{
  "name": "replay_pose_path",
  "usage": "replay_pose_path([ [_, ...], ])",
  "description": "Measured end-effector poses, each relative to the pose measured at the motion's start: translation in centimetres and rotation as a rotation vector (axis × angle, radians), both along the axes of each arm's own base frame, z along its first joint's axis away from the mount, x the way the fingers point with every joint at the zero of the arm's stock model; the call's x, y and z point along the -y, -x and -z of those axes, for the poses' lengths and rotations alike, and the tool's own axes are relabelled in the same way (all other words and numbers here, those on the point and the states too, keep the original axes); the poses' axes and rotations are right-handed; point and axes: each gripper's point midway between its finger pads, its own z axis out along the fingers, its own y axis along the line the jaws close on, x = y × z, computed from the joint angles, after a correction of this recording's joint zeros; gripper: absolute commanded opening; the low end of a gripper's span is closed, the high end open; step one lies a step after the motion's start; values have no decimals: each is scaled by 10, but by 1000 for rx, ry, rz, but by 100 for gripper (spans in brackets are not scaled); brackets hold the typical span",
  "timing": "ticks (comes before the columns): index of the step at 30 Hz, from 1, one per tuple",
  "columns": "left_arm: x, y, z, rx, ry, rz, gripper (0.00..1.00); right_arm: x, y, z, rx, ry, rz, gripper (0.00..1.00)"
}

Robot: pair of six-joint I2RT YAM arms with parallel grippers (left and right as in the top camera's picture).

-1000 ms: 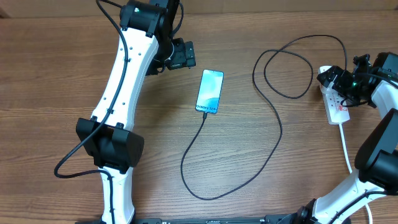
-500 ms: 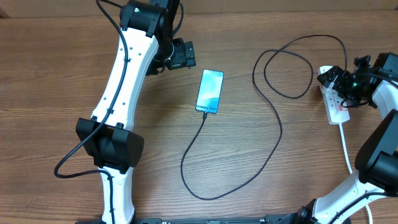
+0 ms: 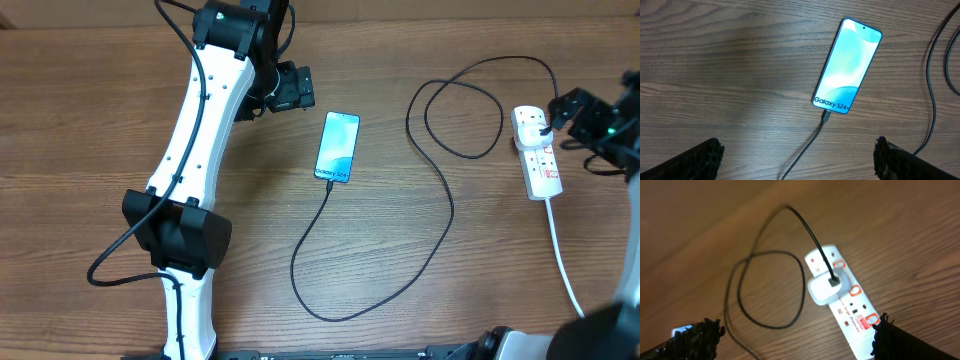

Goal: Plug charger to phone and switch on socket
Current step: 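Lift the right gripper up and away from the power strip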

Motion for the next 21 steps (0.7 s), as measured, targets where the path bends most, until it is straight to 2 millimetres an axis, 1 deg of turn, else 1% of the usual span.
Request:
replay_pose_path([
  [2, 0, 0, 0, 0, 0, 0, 100, -4, 8, -22, 52, 28, 1, 100],
  [4, 0, 0, 0, 0, 0, 0, 100, -7, 14, -41, 96, 51, 0, 100],
  [6, 0, 0, 0, 0, 0, 0, 100, -9, 18, -49, 117, 62, 1, 100],
  [8, 0, 0, 0, 0, 0, 0, 100, -10, 18, -51, 122, 65, 1, 100],
  [13, 0, 0, 0, 0, 0, 0, 100, -9, 17, -47, 111, 59, 1, 100],
  [21, 0, 0, 0, 0, 0, 0, 100, -9, 17, -47, 110, 59, 1, 100],
])
